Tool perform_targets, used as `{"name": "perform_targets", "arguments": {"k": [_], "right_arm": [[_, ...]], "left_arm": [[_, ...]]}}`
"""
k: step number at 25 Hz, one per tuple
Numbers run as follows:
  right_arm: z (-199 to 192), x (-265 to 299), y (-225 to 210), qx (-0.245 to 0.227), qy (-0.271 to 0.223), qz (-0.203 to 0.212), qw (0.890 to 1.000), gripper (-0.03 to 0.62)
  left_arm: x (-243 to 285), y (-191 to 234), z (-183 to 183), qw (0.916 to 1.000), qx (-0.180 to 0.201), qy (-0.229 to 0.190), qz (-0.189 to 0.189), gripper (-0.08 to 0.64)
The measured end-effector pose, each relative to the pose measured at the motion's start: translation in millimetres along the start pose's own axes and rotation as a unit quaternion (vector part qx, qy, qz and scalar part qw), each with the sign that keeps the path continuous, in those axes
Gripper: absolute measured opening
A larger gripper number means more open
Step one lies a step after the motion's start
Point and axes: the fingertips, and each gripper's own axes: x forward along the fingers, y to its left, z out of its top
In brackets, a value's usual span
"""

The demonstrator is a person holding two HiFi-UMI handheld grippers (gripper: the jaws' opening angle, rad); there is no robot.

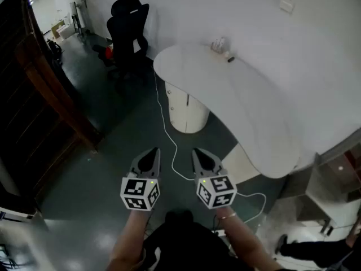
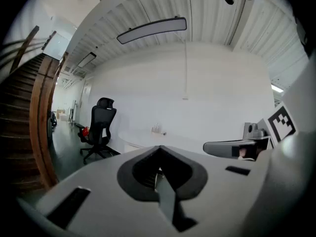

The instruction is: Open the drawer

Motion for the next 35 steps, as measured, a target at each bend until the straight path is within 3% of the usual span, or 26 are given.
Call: {"name": "perform_targets", "arguments": {"k": [26,35], "right_arm": [[-3,5,-35,-0.006,0.005,0.033,0.999,0.003],[-5,42,-43,0.002,0.011,0.027,1.000,0.003]], "left_arm": [[23,-6,-5,0.9990,0.002,0.005,0.045,0.003],[54,29,-4,0.9989,-0.004,0.012,0.045,0.020]]}}
